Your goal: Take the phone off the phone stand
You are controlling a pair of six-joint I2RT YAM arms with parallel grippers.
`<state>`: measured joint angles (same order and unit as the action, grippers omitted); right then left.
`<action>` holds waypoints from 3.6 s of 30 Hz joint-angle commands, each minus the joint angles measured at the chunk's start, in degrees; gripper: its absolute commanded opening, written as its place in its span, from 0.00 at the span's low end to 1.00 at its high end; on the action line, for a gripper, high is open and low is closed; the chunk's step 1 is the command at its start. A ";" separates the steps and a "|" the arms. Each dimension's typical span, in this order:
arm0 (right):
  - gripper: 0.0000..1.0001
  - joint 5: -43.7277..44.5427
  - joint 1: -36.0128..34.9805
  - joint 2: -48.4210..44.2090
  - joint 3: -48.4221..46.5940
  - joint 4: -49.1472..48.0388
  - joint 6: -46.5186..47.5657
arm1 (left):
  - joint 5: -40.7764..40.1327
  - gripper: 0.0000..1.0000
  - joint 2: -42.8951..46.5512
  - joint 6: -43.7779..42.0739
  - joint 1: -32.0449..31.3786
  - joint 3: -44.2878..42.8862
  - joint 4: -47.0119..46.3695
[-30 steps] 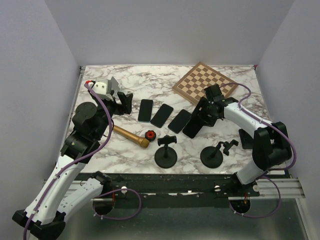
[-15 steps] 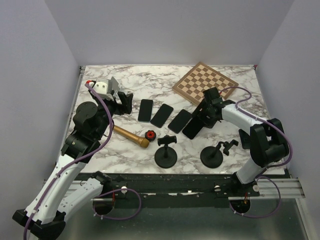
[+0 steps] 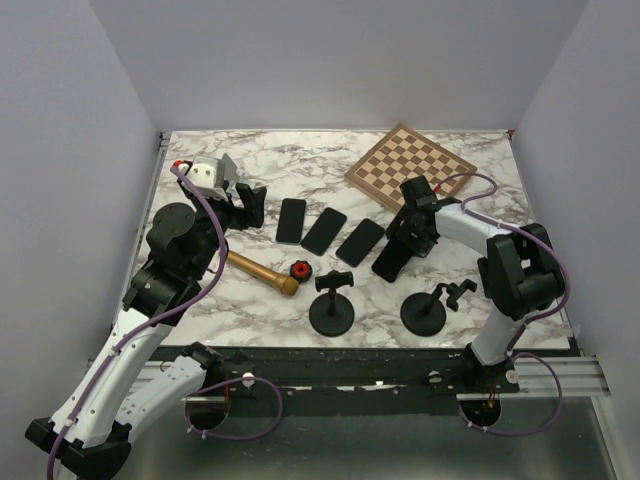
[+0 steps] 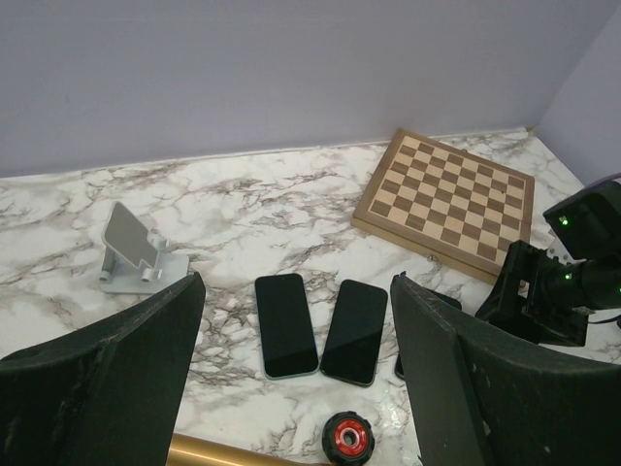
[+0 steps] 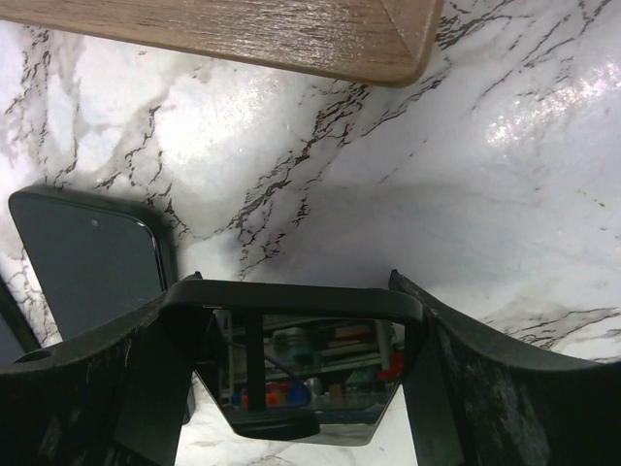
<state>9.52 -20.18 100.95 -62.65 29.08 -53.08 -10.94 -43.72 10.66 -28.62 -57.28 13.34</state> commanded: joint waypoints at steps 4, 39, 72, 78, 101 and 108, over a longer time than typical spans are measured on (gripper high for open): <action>0.20 -1.71 -0.02 1.73 1.66 -3.95 -1.63 | -0.88 0.85 -0.22 -0.28 -0.21 0.24 -0.51; 0.83 -4.47 -0.82 1.17 4.20 -7.55 0.10 | -0.46 0.85 -0.74 -0.11 -0.20 0.15 -0.29; 0.90 -7.13 -4.25 -4.45 -0.09 -9.53 7.68 | -0.57 0.85 -1.19 -0.02 -0.21 0.15 -0.16; 0.90 -3.84 -4.25 -12.36 -0.19 -5.95 10.98 | -0.68 0.85 -1.21 -0.02 -0.21 0.15 -0.15; 1.00 4.52 -4.24 -62.31 -1.27 -5.66 26.18 | -4.57 0.86 6.49 -1.43 -0.64 5.60 -6.22; 1.00 9.13 -4.25 -71.43 -0.10 -6.40 29.67 | -10.79 0.87 15.65 -4.58 -0.99 12.59 -15.19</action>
<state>14.20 -24.05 31.99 -63.88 23.18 -26.83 -16.05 -32.80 8.97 -29.10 -47.90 5.93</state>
